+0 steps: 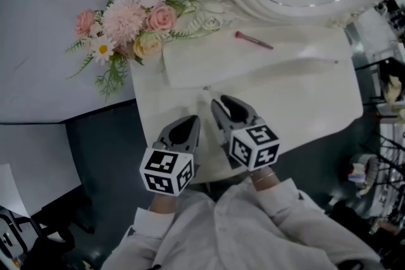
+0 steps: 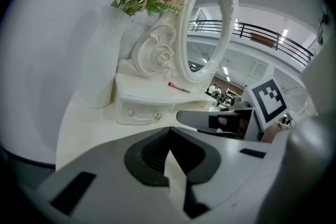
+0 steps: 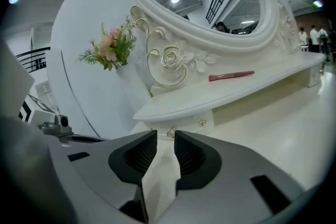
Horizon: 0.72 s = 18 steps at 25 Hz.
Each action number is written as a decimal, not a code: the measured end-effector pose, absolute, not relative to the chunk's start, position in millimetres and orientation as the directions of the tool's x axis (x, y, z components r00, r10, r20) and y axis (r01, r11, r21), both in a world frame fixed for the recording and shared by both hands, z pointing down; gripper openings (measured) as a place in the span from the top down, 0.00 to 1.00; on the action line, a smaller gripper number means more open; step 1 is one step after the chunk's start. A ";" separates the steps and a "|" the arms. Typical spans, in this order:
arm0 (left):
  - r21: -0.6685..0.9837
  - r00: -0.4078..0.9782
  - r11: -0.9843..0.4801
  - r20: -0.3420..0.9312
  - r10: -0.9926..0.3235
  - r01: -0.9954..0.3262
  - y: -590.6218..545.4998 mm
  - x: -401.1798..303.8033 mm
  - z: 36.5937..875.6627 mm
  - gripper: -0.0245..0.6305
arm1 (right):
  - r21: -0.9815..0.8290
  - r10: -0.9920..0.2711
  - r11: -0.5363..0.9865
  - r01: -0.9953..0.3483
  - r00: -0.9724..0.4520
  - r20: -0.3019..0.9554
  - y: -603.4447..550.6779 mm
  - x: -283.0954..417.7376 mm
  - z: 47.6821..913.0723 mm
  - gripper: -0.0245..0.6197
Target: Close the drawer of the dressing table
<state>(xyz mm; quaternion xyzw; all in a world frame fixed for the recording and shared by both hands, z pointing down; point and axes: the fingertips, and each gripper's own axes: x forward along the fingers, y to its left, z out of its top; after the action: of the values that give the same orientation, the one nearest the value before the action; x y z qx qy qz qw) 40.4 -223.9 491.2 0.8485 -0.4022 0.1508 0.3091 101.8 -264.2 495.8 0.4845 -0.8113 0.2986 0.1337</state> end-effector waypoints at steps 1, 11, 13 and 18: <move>0.402 0.634 -0.491 0.499 -0.590 -0.773 -222.6 41.4 488.0 0.95 | -0.360 -0.708 0.352 -0.864 -0.497 0.501 -261.9 102.9 492.4 0.82; 0.370 0.653 -0.539 0.455 -0.605 -0.757 -215.5 48.2 457.5 0.96 | -0.386 -0.737 0.411 -0.826 -0.550 0.392 -248.1 106.2 446.0 0.86; 0.360 0.650 -0.542 0.444 -0.616 -0.759 -217.1 47.0 451.0 0.95 | -0.369 -0.747 0.419 -0.830 -0.546 0.379 -247.7 107.3 438.2 0.90; 0.346 0.655 -0.557 0.436 -0.617 -0.755 -217.4 47.7 438.9 0.95 | -0.394 -0.740 0.450 -0.802 -0.582 0.339 -240.5 104.6 417.7 0.95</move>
<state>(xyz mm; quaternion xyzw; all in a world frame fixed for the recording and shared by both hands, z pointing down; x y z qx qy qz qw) 47.7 -217.4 438.9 0.8722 -0.3933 0.1335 0.2585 104.6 -240.5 417.7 0.4536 -0.8495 0.2631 0.0588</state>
